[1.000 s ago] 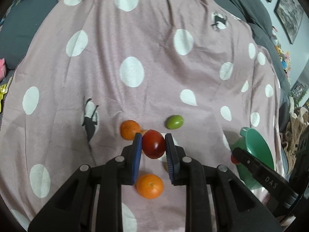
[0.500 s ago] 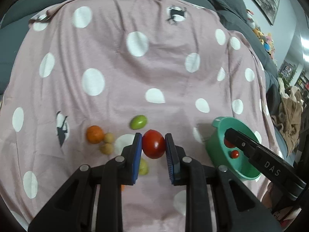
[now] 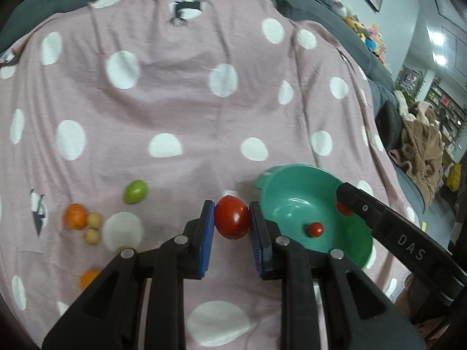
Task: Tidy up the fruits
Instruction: 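Carry both held tomatoes over the green bowl, then open both tools to drop the tomatoes into the bowl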
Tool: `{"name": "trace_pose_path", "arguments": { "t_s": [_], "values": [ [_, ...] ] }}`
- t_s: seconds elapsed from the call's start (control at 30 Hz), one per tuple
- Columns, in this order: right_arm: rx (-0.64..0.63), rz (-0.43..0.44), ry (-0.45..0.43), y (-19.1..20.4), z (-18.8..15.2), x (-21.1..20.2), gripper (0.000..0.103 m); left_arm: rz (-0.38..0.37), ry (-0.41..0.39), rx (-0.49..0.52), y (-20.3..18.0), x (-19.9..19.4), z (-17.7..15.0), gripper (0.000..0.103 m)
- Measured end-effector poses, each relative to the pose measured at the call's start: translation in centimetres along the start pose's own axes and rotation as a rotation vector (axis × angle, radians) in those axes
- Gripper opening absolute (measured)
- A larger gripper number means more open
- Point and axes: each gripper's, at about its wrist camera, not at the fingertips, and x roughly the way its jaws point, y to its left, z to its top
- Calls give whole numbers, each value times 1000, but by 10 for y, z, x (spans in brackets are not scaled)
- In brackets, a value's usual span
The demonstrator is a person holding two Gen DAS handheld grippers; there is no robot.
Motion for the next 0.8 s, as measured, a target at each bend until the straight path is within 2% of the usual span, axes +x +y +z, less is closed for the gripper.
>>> {"name": "trace_pose_path", "arguments": {
  "t_s": [0.27, 0.4, 0.8],
  "values": [
    [69, -67, 3, -31, 2, 3, 30, -57, 41, 53, -35, 26, -1, 23],
    [94, -74, 13, -40, 2, 7, 30, -78, 63, 67, -46, 37, -2, 23],
    [124, -142, 54, -55, -2, 18, 30, -125, 145, 77, -62, 63, -11, 23]
  ]
}}
